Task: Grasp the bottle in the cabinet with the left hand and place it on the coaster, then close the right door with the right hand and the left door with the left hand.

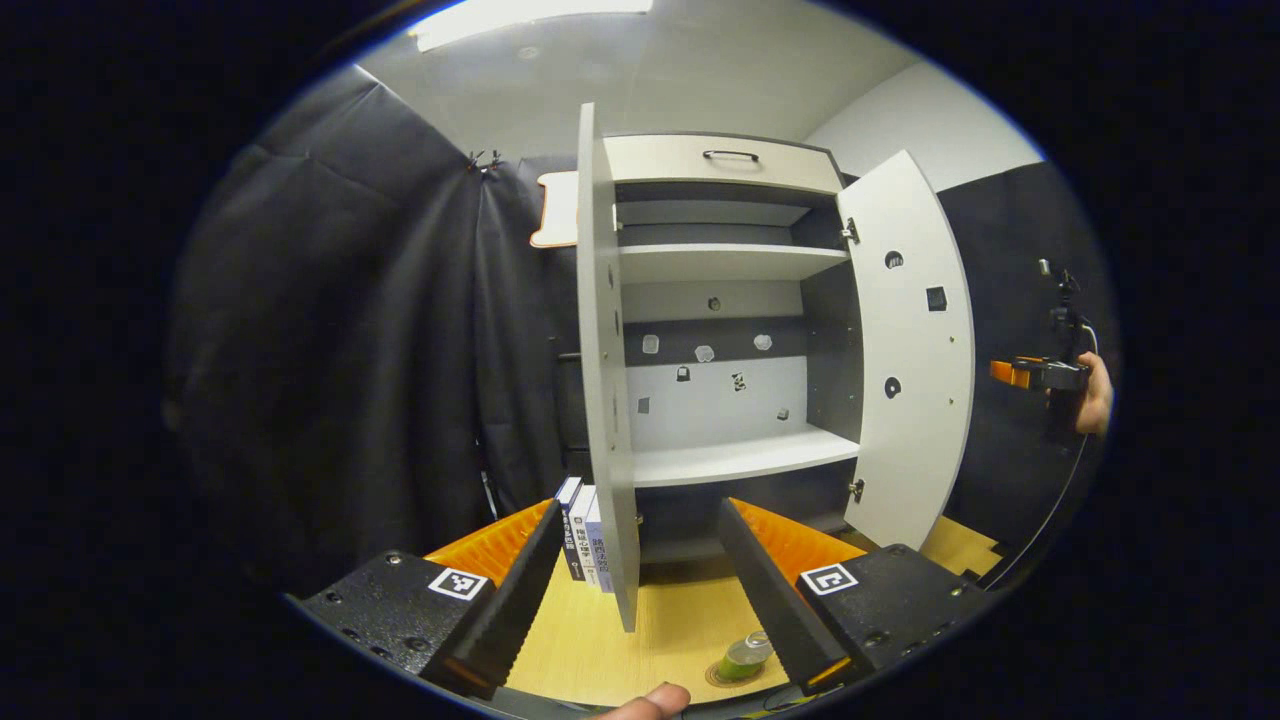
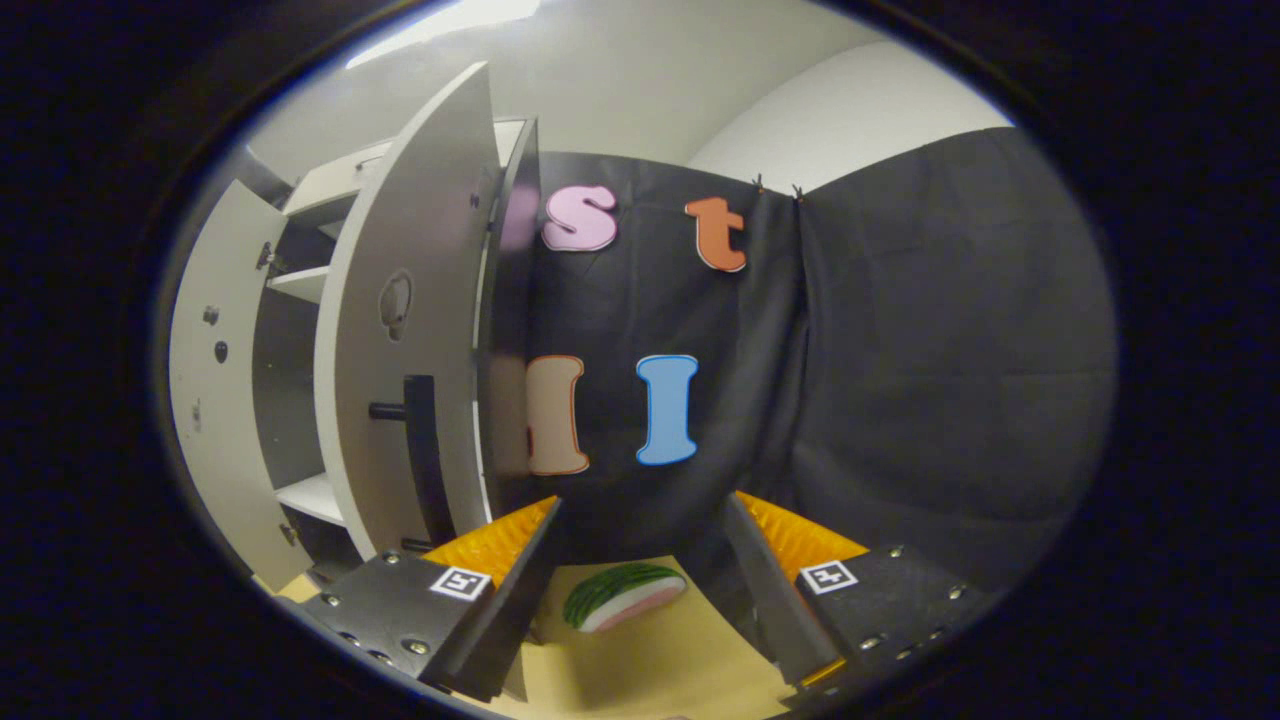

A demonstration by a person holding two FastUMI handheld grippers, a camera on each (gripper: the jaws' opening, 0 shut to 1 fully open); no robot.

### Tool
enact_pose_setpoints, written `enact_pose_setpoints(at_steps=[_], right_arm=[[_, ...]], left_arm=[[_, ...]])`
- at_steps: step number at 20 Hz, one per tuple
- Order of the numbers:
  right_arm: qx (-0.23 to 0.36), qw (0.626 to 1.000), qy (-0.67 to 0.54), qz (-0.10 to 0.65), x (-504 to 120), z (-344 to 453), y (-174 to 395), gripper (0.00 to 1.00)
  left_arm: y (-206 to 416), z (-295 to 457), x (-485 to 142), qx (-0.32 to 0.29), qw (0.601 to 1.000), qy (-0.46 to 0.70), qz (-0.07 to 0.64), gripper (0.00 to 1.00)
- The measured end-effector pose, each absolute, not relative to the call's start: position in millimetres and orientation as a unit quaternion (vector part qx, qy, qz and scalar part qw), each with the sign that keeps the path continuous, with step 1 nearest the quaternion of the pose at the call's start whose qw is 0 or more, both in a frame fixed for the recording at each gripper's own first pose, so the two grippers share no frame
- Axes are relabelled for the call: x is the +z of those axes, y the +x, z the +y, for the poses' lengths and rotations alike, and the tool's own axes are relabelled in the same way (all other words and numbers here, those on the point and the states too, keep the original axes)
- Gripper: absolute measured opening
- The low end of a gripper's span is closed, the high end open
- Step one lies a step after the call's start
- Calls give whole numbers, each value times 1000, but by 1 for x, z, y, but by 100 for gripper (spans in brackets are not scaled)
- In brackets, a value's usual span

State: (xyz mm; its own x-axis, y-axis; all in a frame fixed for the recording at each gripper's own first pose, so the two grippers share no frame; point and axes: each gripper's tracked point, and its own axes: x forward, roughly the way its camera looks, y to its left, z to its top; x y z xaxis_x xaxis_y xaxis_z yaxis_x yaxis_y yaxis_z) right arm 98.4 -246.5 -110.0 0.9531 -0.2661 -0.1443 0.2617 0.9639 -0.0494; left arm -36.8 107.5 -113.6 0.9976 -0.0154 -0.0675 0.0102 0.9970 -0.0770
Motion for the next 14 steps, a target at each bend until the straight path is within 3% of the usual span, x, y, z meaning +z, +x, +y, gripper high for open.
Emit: enact_pose_setpoints(at_steps=[3,5,7,8,12,14], right_arm=[[-176,980,-31,90,-116,-244,122,96],[-162,981,-41,103,-123,-216,136,99],[-138,984,-71,85,-113,-195,147,72],[-118,987,-68,90,-114,-180,146,68],[-67,991,-44,107,-125,-123,152,65],[-58,992,-60,99,-122,-108,159,69]], left_arm=[[-45,126,-104,8,999,-44,21,98],[-53,138,-91,19,998,-62,12,100],[-56,145,-76,25,996,-84,-3,100],[-56,150,-71,26,995,-94,-9,100],[-52,169,-75,39,994,-106,-5,96],[-52,179,-76,48,994,-102,-4,93]])
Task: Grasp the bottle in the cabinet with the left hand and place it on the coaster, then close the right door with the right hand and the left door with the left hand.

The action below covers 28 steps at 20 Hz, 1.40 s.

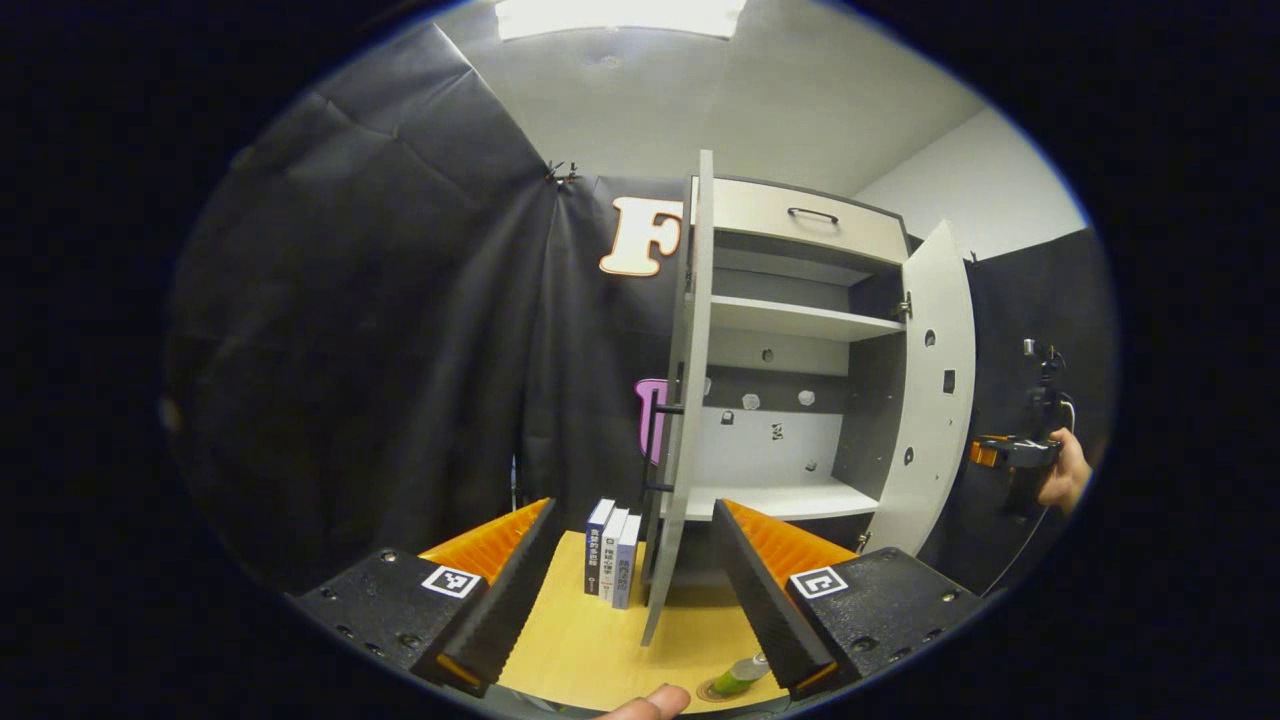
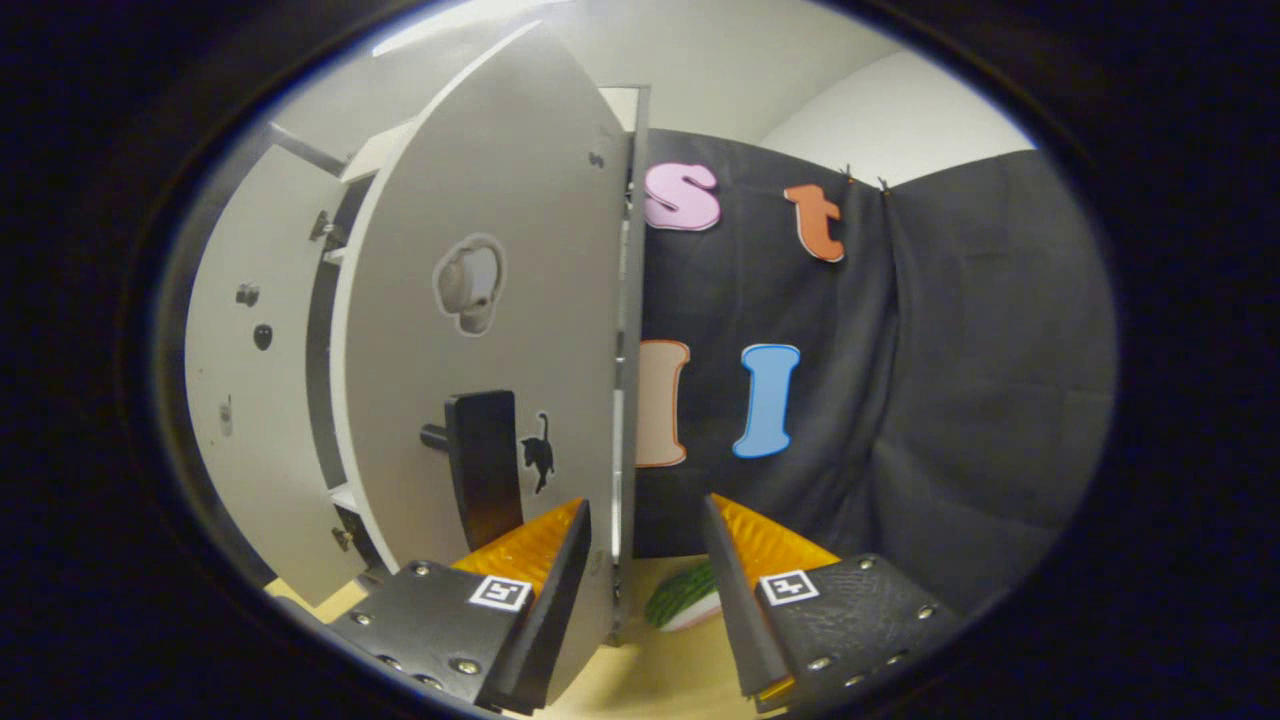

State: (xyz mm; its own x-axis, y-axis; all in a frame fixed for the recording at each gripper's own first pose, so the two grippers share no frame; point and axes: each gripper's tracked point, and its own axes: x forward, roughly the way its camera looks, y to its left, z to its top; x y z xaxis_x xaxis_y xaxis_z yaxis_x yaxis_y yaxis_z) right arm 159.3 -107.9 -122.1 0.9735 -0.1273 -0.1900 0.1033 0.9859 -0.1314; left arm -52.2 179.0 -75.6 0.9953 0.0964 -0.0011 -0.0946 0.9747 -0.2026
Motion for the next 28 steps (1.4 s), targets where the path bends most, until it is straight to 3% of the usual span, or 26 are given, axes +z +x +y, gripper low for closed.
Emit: enact_pose_setpoints(at_steps=[1,7,9,13,14,16,17,18,20,21,22,23,28], right_arm=[[-58,991,-64,98,-123,-103,160,70],[-71,992,-48,93,-128,-91,161,76],[-74,992,-49,92,-127,-88,162,73],[-84,991,-45,94,-130,-84,163,73],[-88,991,-42,94,-130,-84,163,76],[-84,991,-28,96,-133,-75,163,80],[-82,992,-22,96,-133,-73,164,87],[-79,992,-16,98,-134,-68,165,82],[-74,993,-15,95,-134,-59,166,82],[-68,993,-16,92,-134,-54,169,89],[-63,994,-15,89,-135,-49,170,91],[-59,994,-14,89,-137,-45,171,97],[-62,994,-20,87,-141,-36,172,98]], left_arm=[[-55,183,-77,51,994,-97,-5,96],[-63,211,-91,69,995,-72,10,96],[-61,220,-95,72,995,-73,16,93],[-56,233,-104,77,994,-76,20,96],[-53,236,-106,76,994,-75,21,100],[-46,240,-108,74,995,-71,21,93],[-42,241,-110,73,995,-68,21,96],[-39,244,-111,72,995,-64,22,96],[-29,245,-112,67,996,-59,22,96],[-24,245,-112,62,996,-58,21,96],[-18,244,-114,57,996,-58,22,93],[-13,244,-116,54,997,-57,23,96],[23,248,-123,32,997,-58,32,96]])
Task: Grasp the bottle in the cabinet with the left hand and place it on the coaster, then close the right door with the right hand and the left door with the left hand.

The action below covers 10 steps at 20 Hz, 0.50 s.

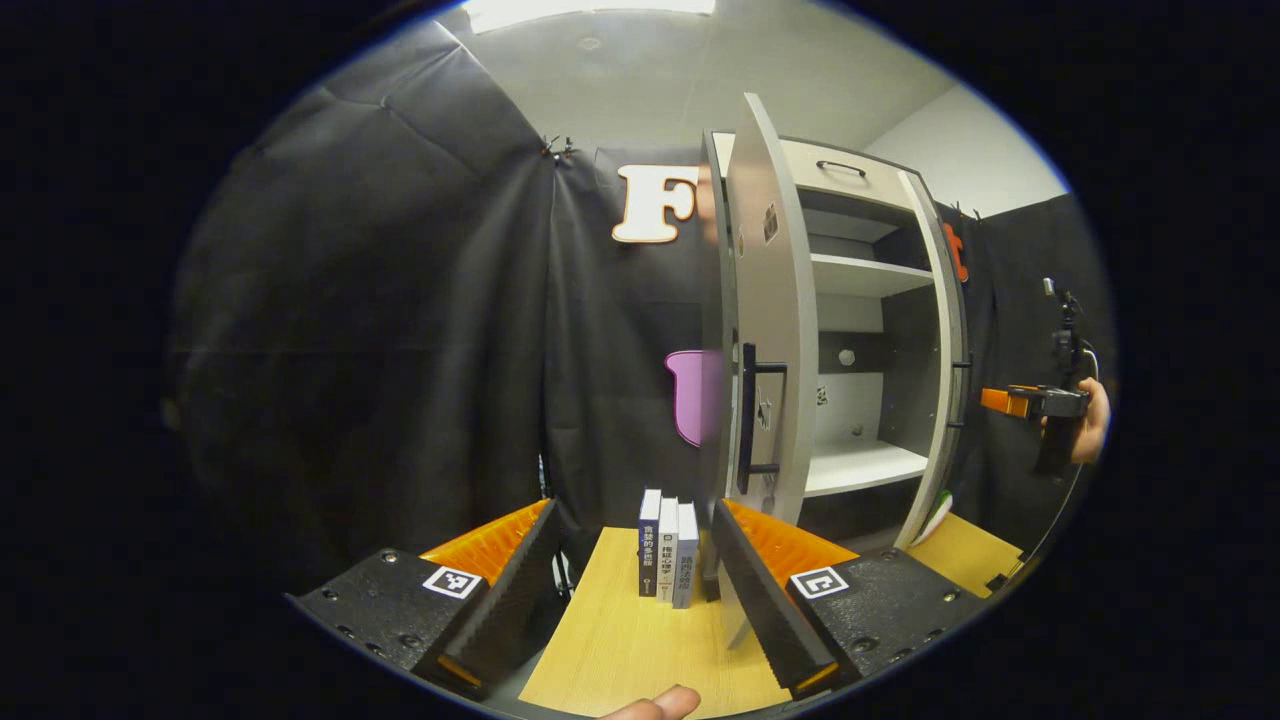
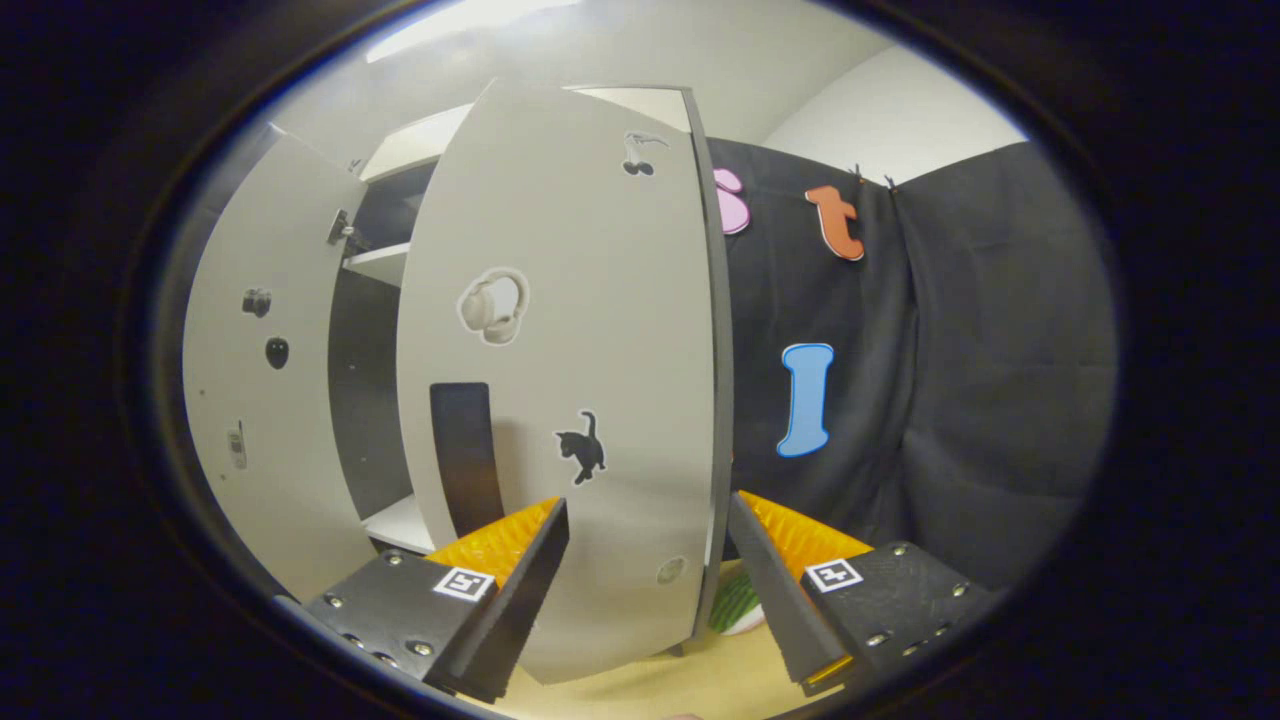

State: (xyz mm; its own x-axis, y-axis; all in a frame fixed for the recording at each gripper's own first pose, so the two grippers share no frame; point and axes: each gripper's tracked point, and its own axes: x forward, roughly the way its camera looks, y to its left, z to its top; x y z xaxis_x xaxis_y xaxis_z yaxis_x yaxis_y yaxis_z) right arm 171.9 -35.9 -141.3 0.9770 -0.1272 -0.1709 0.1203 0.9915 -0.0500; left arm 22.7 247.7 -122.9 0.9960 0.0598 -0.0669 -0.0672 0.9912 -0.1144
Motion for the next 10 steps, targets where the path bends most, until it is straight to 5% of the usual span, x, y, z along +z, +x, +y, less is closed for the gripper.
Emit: enact_pose_setpoints(at_steps=[10], right_arm=[[-53,996,-31,70,-127,-34,120,97]], left_arm=[[113,243,-134,-20,996,-75,46,97]])
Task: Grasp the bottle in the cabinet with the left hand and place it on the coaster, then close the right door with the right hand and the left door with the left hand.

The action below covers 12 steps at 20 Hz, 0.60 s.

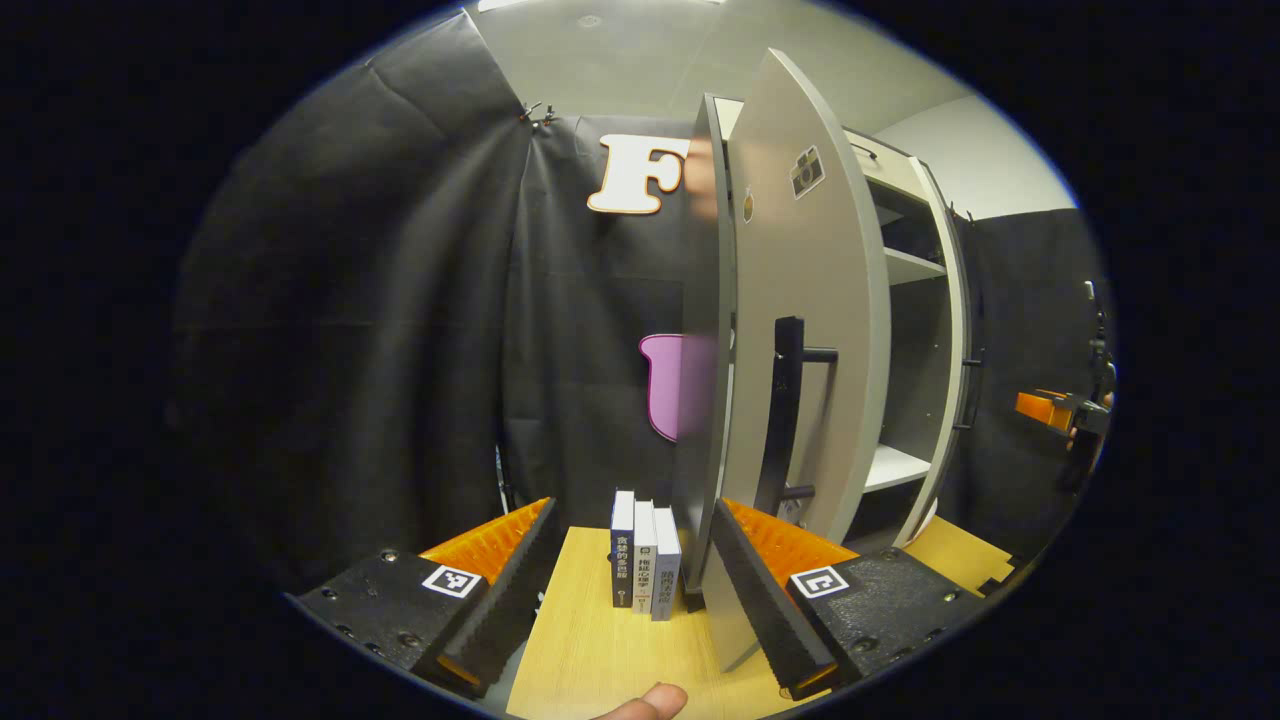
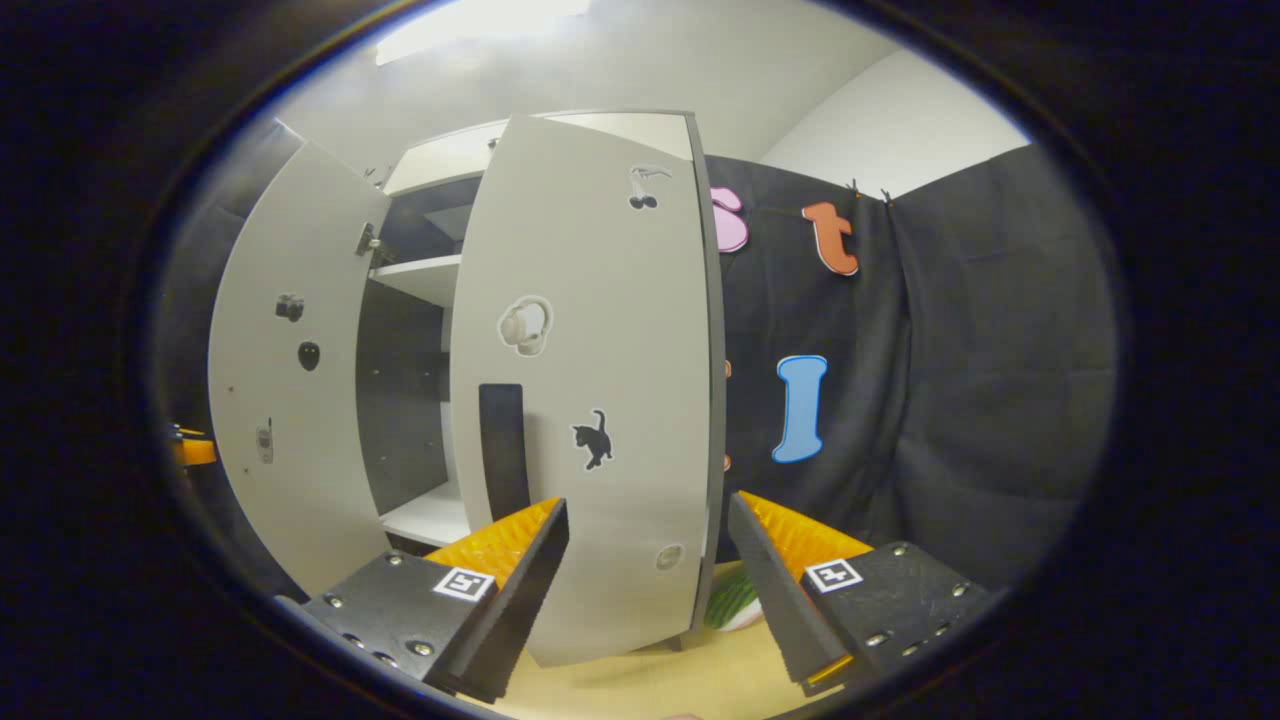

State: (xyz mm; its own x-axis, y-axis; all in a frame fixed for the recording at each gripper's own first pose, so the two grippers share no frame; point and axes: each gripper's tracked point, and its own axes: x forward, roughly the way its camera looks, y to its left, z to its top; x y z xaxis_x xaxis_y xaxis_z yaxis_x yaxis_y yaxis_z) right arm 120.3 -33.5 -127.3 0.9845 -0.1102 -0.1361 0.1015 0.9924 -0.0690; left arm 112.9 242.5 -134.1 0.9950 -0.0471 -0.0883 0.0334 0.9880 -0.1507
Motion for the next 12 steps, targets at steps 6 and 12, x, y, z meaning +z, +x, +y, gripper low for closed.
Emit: enact_pose_setpoints(at_steps=[6,12], right_arm=[[-61,995,-40,66,-121,-58,71,97],[-80,992,-42,93,-123,-95,22,98]], left_arm=[[141,202,-121,-50,997,-49,33,88],[137,158,-118,-47,996,-55,53,89]])
